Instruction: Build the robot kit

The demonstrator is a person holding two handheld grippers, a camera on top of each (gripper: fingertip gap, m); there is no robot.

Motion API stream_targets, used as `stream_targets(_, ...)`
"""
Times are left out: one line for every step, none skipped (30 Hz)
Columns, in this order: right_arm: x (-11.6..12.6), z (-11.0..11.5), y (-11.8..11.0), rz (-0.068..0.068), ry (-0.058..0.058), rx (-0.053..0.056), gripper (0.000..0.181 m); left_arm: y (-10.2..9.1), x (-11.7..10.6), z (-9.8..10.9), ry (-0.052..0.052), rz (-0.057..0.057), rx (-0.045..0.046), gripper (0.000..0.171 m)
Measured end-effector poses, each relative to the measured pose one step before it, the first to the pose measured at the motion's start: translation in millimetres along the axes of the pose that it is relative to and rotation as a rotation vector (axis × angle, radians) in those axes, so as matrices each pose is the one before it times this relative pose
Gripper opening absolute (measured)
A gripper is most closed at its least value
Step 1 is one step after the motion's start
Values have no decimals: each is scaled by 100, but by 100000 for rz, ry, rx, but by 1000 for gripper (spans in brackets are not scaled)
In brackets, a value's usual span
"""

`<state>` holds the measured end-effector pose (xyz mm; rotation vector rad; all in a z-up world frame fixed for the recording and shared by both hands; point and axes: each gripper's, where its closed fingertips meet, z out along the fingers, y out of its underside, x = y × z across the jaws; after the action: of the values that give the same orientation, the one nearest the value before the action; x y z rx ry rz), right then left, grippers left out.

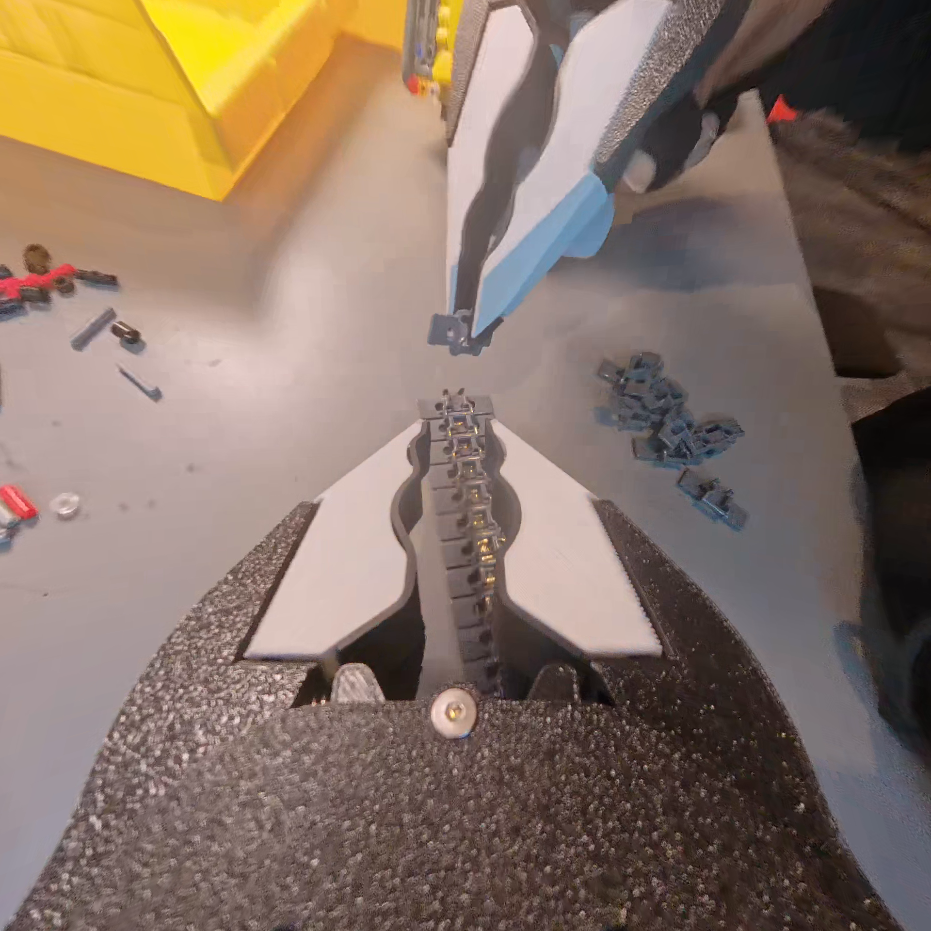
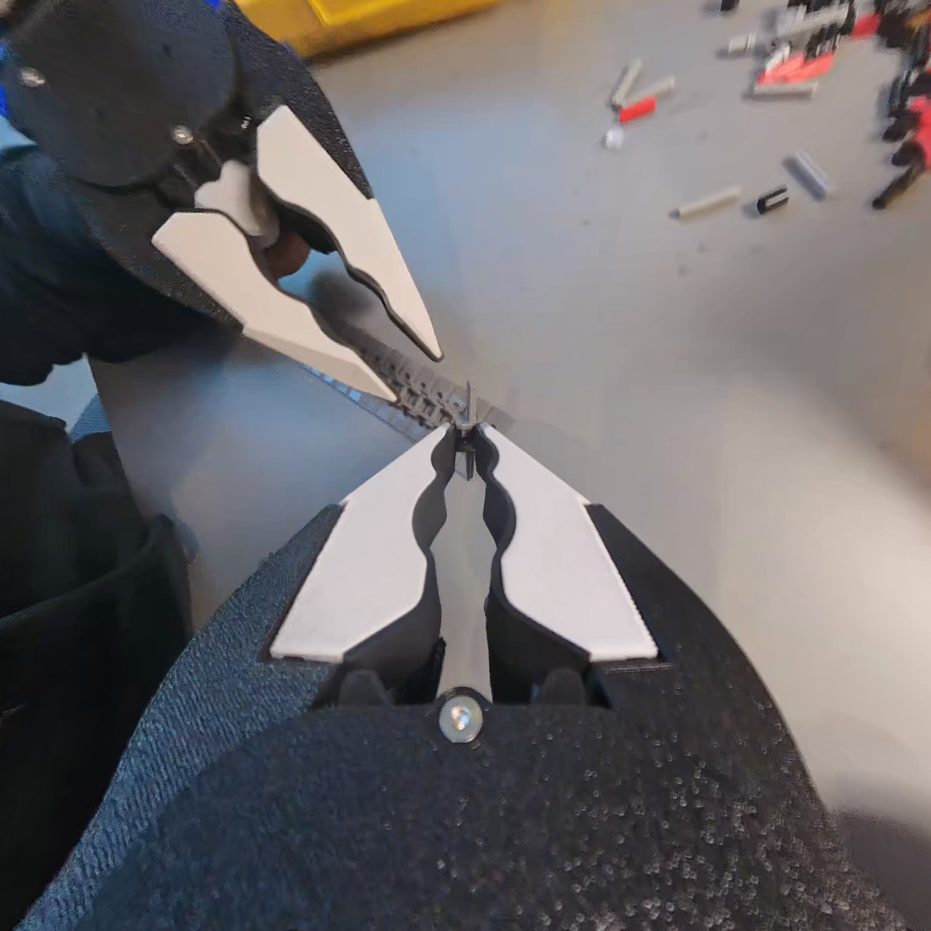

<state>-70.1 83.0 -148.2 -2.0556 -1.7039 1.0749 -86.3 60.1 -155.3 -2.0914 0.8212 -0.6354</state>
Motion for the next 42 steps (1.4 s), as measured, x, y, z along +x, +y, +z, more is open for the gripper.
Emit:
stream_targets(415, 352, 419, 1740, 511, -3291, 6, 177, -59, 791, -1263, 577, -2912, 18)
stream_targets(96, 350, 338, 1874, -1163, -2950, 6, 217, -182, 727, -2024, 1177, -3114, 18)
stream_targets(51, 337, 236, 2472, -1280, -2394, 6, 268, -223, 660, -2418, 1992, -3206, 19)
stream_targets(239, 275, 91, 2322, -13, -1392, 6, 215, -69, 543, -1776, 2250, -2521, 20)
stream_targets(23, 214, 12, 2785, -1319, -715, 6, 237, 58, 445, -1143, 1706, -2220, 21)
stream_targets(-96, 163, 11, 3425, -2007, -456, 6, 150, 44, 315, -1184, 951, -1210, 23)
stream_targets(43, 97, 50, 2266, -611, -443, 6, -56, 128, 158, -458, 219, 323, 22)
stream_targets(212, 36, 107, 1054, 862, -689, 6, 19, 93, 81, -498, 54, -102, 23)
stream_targets(279, -27, 25, 1005, 1233, -9, 6, 23, -4, 14, -1045, 584, -62, 23)
stream_targets(253, -79, -27, 1266, 864, 133, 6, 23, -3, -2, -882, 396, -87, 23)
stream_targets(215, -60, 53, 935, 771, -445, 6, -9, -10, 10, -522, -496, -6, 23)
stream_targets(107, 0, 182, 548, 490, -1113, 6, -25, -10, 23, -407, -879, 35, 22)
stream_targets(-177, 54, 160, 944, -843, -783, 6, -23, -16, 28, -552, -469, -43, 22)
stream_targets(-140, 78, 70, 962, -274, -365, 6, -21, -27, 34, -731, -158, -160, 22)
stream_targets(13, 80, -1, -115, 1168, -207, 6, -42, -11, 41, -830, -272, -166, 22)
stream_targets(-64, 104, -24, 187, 485, -314, 6, -39, 21, 36, -740, -239, -147, 22)
stream_targets(-23, 73, -55, 654, 512, -230, 6, -23, 46, 23, -412, -339, -195, 20)
stream_targets(143, 2, -45, -168, 1738, -373, 6, -11, 83, 11, -185, -421, -210, 18)
stream_targets(120, -26, -63, -581, 1720, -302, 6, -14, 70, 18, -357, -183, -59, 17)
stream_targets(-18, 14, 1, 160, 916, -471, 6, -14, 70, 27, -417, 114, 0, 15)
stream_targets(-2, -8, 37, -236, 1283, -566, 6, -5, 66, 9, -396, 306, -79, 14)
stream_targets(-28, -8, 83, -97, 1187, -876, 6, 2, 14, 2, -570, 385, -103, 13)
stream_targets(-26, 18, 242, -199, 1312, -1741, 6, -2, -2, 4, -516, 329, -84, 13)
stream_targets(107, 0, 141, -759, 2243, -658, 6, 3, -2, 10, -224, 91, 0, 13)
stream_targets(4, -23, 125, 356, 1495, -582, 6, 0, -1, -7, -23, -151, 105, 13)
stream_targets(29, 10, 24, -296, 2060, 12, 6, -7, -7, 9, -64, -35, 170, 13)
stream_targets(67, 46, -2, -485, 2219, -119, 6, 5, -2, 4, -212, 107, 56, 12)
stream_targets(59, 45, -26, -456, 1924, -318, 6, 6, 0, -7, -381, 250, -36, 12)
stream_targets(59, 45, 9, -376, 1534, -562, 6, 3, 6, 6, -469, 298, 2, 12)
stream_targets(21, 5, -9, 77, 1071, -626, 6, -6, -4, -2, -408, 247, 46, 12)
stream_targets(35, 25, -32, 85, 1220, -622, 6, 6, -10, -1, -287, 162, 81, 12)
stream_targets(21, 24, -108, -265, 1488, -367, 6, 3, 8, -1, -183, 19, 140, 12)
stream_targets(14, 30, -146, -661, 1697, -465, 6, -2, -1, 3, -115, -128, 173, 12)
stream_targets(30, 50, -43, -703, 1593, -1324, 6, -3, 5, -8, -20, -335, 161, 12)
stream_targets(3, -1, 28, -385, 912, -1531, 6, 3, 2, 3, 140, -578, 169, 13)
stream_targets(19, 0, 43, -267, 803, -1096, 6, -2, -2, -5, 219, -569, 145, 13)
stream_targets(42, 13, 33, -69, 1203, -759, 6, -3, 5, 0, 43, -290, 53, 13)
stream_targets(36, 42, 3, -494, 1645, -372, 6, 3, 10, -2, -261, 45, -46, 13)
stream_targets(12, 11, -14, -555, 1790, -716, 6, 0, 1, 0, -439, 129, -59, 12)
stream_targets(11, 8, -9, -1062, 1976, -955, 6, -8, 11, 6, -421, 125, -40, 12)
stream_targets(8, -1, 9, -1231, 2000, -853, 6, 4, 6, -6, -166, -130, 9, 13)
stream_targets(3, 13, 17, -1223, 1857, -650, 6, -3, 7, -6, 146, -441, 154, 12)
